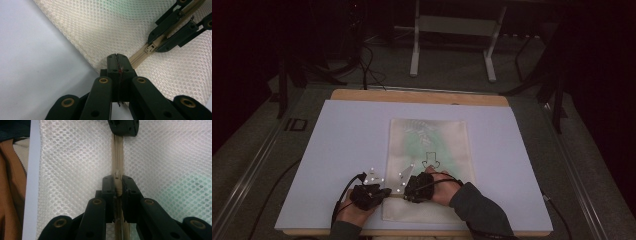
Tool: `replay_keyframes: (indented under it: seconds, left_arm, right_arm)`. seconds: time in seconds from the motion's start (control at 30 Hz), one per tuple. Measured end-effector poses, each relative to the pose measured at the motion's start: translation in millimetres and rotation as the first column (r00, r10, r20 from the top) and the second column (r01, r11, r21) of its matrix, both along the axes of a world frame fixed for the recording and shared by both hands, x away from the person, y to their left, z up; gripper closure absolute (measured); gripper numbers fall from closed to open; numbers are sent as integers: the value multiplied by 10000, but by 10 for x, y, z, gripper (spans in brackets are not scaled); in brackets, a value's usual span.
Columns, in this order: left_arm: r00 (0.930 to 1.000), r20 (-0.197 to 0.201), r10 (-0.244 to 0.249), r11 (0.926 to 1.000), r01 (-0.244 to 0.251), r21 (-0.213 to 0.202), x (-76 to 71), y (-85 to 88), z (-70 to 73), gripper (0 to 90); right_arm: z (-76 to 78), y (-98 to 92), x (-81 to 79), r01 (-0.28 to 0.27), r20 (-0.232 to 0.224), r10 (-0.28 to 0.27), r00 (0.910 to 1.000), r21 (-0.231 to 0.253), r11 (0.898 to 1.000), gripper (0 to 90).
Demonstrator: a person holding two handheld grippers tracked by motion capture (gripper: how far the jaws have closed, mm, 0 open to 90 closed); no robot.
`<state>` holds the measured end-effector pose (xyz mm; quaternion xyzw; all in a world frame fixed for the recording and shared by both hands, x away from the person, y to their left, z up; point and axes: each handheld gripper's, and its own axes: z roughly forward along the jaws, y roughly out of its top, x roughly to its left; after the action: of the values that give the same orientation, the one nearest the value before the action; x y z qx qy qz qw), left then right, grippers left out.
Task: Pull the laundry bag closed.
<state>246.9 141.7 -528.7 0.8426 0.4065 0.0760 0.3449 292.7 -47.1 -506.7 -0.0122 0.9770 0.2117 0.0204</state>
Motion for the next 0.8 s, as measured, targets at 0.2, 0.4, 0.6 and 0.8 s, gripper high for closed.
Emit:
replay_keyframes:
  seconds: [0.2, 0.4, 0.6, 0.8]
  left_arm:
    - [10000, 16, -15, 10000, 15, 6, 0, 0, -1, 893]
    - [10000, 16, -9, 10000, 9, 19, -2, -2, 0, 892]
    - [10000, 18, -2, 10000, 2, 22, -3, -4, 1, 892]
    - [10000, 25, 6, 10000, -6, 36, -5, -5, 1, 892]
  right_arm:
    - [4, -26, 0, 28, -19, -28, 10000, -20, 10000, 822]
    - [7, -47, 0, 19, 15, -19, 10000, -51, 10000, 822]
    - [9, -77, 5, -8, 16, 8, 10000, -60, 10000, 822]
    - [8, -95, 2, 44, -21, -44, 10000, -47, 10000, 822]
